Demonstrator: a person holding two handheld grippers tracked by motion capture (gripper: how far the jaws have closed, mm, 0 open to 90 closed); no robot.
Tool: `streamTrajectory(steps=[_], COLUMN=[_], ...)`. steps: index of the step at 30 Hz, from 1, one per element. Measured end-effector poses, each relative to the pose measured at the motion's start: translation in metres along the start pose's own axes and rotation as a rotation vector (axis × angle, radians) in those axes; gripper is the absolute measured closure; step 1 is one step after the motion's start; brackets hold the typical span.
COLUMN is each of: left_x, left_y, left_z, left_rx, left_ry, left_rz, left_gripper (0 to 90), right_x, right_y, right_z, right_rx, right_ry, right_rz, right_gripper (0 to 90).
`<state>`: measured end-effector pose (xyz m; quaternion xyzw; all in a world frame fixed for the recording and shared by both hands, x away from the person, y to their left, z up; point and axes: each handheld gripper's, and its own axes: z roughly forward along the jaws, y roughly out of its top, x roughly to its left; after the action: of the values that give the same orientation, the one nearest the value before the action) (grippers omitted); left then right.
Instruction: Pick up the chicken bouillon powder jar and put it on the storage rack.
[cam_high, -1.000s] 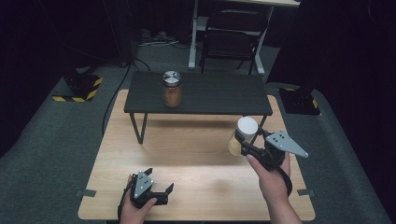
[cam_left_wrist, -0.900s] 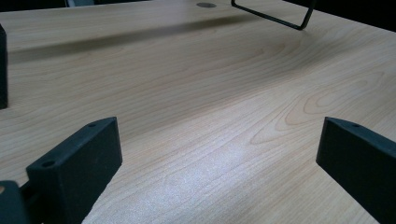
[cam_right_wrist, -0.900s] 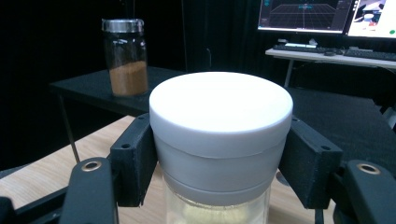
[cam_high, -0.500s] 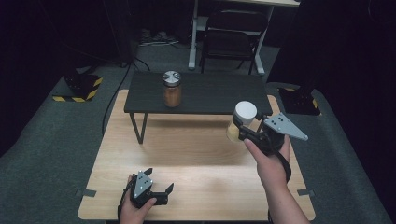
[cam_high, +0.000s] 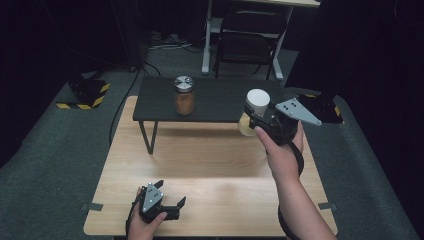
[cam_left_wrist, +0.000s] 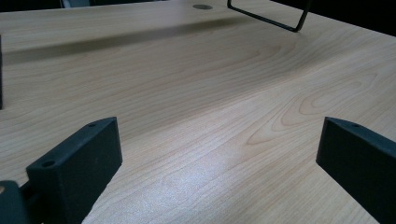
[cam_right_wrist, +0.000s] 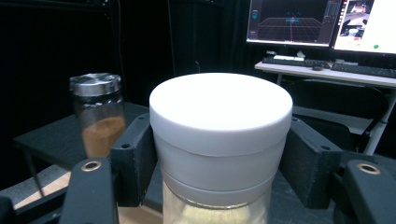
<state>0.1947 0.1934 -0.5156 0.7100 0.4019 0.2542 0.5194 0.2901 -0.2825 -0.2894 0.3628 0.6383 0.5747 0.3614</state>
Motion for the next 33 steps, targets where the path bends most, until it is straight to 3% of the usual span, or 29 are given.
streamTrajectory(steps=[20, 33], left_x=[0.004, 0.007], left_y=[-0.002, -0.003], left_z=[-0.001, -0.004], left_rx=[-0.008, -0.013], left_ry=[-0.013, -0.018], left_rz=[-0.006, -0.016], left_gripper=[0.4, 0.4], right_x=[0.001, -0.002], right_y=[0.02, 0.015], right_z=[0.054, 0.08], right_rx=[0.028, 0.05], right_ry=[-0.062, -0.083], right_rz=[-0.01, 0.006], right_gripper=[33.8, 33.8])
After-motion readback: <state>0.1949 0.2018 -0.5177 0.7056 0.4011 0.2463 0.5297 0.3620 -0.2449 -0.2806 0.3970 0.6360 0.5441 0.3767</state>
